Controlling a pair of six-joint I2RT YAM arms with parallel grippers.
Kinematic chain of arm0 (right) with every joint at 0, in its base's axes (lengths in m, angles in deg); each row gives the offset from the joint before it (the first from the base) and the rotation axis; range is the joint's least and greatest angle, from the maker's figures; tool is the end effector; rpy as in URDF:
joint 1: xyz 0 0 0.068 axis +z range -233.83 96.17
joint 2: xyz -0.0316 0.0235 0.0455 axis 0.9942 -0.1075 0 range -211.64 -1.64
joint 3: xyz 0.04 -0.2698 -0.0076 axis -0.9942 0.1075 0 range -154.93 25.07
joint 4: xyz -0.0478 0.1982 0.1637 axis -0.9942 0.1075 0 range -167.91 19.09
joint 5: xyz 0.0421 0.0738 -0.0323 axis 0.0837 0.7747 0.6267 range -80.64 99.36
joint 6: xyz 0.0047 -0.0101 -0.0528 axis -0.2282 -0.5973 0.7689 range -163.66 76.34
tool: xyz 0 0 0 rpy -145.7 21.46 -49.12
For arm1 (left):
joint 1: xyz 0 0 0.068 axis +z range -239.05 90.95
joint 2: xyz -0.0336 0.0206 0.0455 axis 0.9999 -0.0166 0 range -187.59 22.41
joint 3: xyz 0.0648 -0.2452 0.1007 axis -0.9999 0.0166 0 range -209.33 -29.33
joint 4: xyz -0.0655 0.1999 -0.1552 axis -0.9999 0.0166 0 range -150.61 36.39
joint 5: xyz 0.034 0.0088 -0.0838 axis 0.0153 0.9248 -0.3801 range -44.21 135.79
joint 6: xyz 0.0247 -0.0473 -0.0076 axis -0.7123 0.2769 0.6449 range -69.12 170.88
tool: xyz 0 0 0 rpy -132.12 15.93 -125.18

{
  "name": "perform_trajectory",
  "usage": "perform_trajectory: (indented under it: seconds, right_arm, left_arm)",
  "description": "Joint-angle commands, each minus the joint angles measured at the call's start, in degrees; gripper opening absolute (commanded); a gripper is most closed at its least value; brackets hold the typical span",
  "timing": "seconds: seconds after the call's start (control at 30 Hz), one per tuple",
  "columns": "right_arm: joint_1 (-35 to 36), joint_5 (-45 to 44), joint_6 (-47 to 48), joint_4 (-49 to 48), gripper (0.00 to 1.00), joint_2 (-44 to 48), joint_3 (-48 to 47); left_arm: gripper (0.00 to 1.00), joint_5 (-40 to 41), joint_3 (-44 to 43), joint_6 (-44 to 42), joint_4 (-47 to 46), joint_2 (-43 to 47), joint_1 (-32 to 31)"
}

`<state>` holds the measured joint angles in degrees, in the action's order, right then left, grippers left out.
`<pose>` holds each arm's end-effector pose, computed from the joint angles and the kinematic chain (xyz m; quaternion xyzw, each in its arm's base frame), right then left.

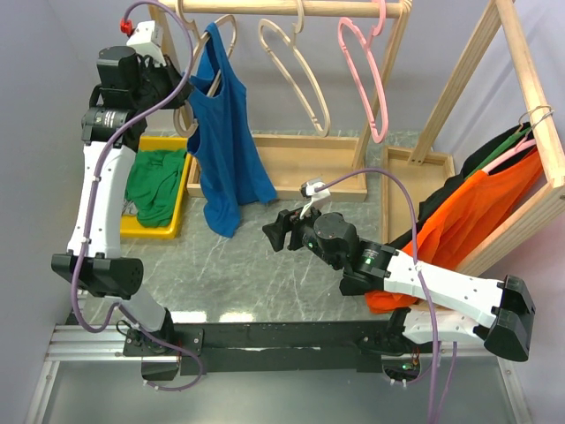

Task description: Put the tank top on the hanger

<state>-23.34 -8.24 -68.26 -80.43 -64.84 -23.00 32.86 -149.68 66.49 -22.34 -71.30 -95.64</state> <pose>0.1366 0.2196 0.3195 -0.1466 0.7632 0.3298 0.5360 0.3325 -0.0464 0.5186 0.0103 0.7734 -0.2066 0.5993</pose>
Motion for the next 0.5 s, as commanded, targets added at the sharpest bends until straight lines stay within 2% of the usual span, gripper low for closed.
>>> perform_trajectory:
  seconds: [0.0,0.1,0.17,0.23,0.3,0.33,0.43,0.47]
  right_arm:
    - [0.0,0.2,-0.5,-2.1,0.77,0.1,-0.7]
    - [0.0,0.4,-0.6,-1.9,0.77,-0.1,-0.7]
    - [0.0,0.4,-0.8,-1.7,0.77,-0.2,-0.9]
    - [-0.1,0.2,-0.9,-1.6,0.77,-0.2,-0.8]
    - [-0.1,0.2,-1.1,-1.6,0.77,-0.2,-0.7]
    - [-0.1,0.3,-1.2,-1.5,0.77,0.0,-0.6]
    - [-0.1,0.6,-1.3,-1.5,0.78,0.3,-0.1]
    - [-0.1,0.5,-1.4,-1.5,0.78,0.4,0.0]
  left_arm:
    - [0.02,-2.8,-0.9,0.7,-4.2,1.0,0.3]
    - [0.12,-3.2,1.1,0.8,-5.3,2.3,0.4]
    - [0.22,-3.4,1.9,0.8,-5.7,3.4,0.5]
    - [0.37,-3.2,2.9,1.1,-6.1,4.3,0.6]
    - [0.44,-3.1,4.9,1.1,-7.1,6.2,0.6]
    - [0.58,-2.7,5.8,1.1,-7.5,7.6,0.6]
    - [0.75,-1.7,8.6,0.6,-8.6,10.6,0.6]
    - [0.78,-1.0,9.2,0.5,-8.7,11.4,0.6]
